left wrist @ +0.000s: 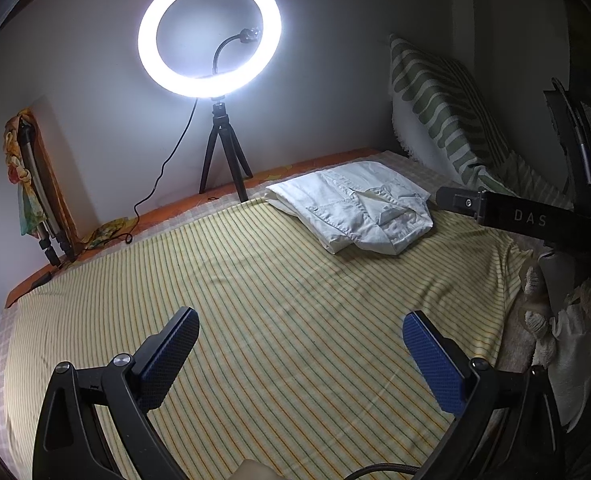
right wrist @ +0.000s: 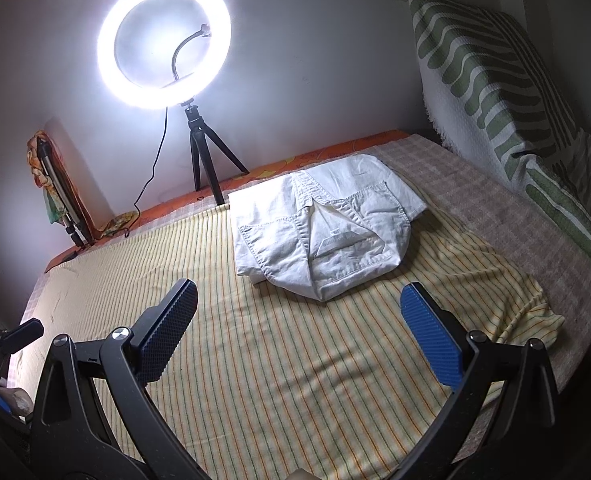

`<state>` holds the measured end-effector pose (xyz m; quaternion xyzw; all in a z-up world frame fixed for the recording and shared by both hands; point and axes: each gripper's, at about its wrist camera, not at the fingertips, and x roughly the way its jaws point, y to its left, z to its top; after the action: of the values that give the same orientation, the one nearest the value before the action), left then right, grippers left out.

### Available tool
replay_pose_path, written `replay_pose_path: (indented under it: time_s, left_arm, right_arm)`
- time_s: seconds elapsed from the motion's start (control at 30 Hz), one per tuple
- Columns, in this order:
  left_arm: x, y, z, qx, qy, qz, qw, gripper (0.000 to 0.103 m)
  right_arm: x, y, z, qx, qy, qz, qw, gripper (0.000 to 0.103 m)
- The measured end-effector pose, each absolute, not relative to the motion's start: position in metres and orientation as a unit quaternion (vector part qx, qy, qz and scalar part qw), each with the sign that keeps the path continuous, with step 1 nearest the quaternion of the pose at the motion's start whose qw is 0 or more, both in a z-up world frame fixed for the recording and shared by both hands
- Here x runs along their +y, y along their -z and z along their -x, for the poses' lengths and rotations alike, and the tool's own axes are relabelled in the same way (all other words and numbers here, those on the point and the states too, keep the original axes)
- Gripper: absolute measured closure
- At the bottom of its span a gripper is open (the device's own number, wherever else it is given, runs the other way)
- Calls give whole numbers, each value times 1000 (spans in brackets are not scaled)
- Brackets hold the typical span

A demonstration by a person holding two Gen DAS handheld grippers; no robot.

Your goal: Fold small clothes

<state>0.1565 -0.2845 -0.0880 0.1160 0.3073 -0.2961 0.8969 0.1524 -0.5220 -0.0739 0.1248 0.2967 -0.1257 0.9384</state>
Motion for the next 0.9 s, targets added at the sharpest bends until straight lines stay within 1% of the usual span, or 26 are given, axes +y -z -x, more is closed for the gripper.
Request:
replay_pose_path:
  time_s: [0.9]
  left_arm:
    - [-294,92,-159,307,299,-116,896,0]
  right_arm:
    - [-529,79,-149,301,120,-140,936,0]
